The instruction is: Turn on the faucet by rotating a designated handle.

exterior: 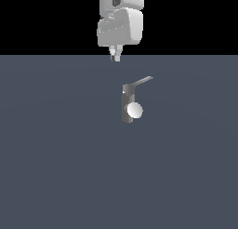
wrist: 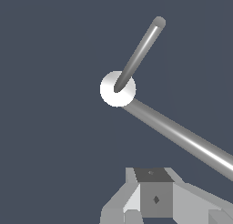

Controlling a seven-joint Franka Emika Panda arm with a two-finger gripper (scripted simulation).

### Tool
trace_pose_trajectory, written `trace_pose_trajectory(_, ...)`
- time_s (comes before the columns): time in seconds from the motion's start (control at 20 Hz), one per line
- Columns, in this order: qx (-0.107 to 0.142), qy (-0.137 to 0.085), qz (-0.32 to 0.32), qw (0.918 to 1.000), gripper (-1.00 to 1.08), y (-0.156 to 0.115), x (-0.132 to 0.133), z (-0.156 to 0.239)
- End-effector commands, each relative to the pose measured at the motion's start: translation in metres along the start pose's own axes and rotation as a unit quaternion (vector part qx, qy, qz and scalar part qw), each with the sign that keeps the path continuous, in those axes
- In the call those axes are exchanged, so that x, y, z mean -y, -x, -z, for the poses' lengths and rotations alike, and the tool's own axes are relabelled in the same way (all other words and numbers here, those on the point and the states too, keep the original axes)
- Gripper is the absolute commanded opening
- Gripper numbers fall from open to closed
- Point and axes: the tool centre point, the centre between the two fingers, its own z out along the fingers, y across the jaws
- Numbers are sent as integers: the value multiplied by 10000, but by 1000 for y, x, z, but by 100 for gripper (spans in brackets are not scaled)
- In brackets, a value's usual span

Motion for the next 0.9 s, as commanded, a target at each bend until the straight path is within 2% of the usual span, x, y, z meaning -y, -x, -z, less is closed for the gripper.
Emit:
trace_pose_trajectory(0.0, -14, -6, -397, 9992, -100, -21, 7, -13)
trace_pose_trajectory(0.2, -31, -16, -1053, 9944, -100, -58, 15, -35)
trace_pose_trajectory(0.5, -51, -33, -1932, 9811, -100, -109, 18, -63)
trace_pose_trajectory(0.85, -59, -52, -2622, 9650, -100, -150, 13, -84)
